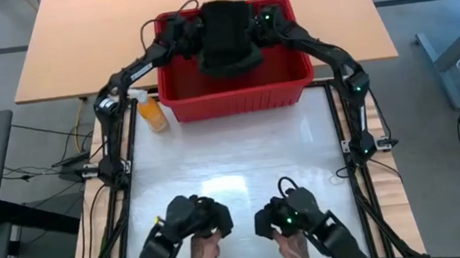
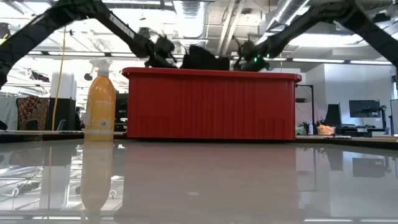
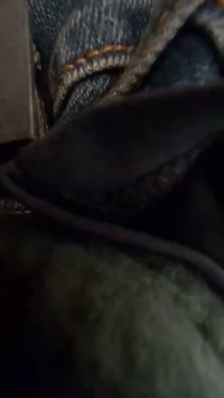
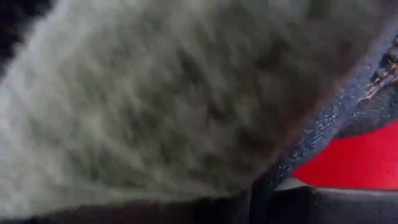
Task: Fold laundry
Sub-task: Put the stacked folded clothes into the red bin
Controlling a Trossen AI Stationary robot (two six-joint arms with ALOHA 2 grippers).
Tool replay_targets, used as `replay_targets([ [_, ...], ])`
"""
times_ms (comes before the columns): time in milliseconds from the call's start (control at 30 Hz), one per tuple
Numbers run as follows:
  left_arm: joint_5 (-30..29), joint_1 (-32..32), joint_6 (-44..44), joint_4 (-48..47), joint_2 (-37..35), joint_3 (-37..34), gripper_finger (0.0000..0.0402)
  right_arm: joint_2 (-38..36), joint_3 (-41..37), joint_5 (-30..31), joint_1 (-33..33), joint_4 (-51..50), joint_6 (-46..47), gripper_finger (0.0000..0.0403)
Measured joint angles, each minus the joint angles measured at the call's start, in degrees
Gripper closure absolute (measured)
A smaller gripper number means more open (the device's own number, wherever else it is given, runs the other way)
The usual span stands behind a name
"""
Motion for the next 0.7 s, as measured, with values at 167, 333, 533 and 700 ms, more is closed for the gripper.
replay_targets([
  [167, -0.17, 0.01, 0.01, -0.49, 5.02, 0.39, 0.0285, 4.05, -0.11, 0.64, -0.84, -2.59, -3.4, 0.0337],
  [333, -1.13, -0.1, 3.25, -4.91, 7.44, 0.46, 0.0285, 6.51, -0.09, 4.29, -1.01, -7.79, -8.15, 0.0336],
  [533, -9.01, -0.16, 9.98, -9.65, 7.32, 0.61, 0.0219, 7.32, -0.09, 9.19, -1.44, -11.57, -10.73, 0.0278],
  [700, -11.09, 0.11, 12.75, -14.0, 6.94, 2.6, 0.0146, 5.52, -0.1, 10.98, -2.27, -14.15, -15.44, 0.0226],
])
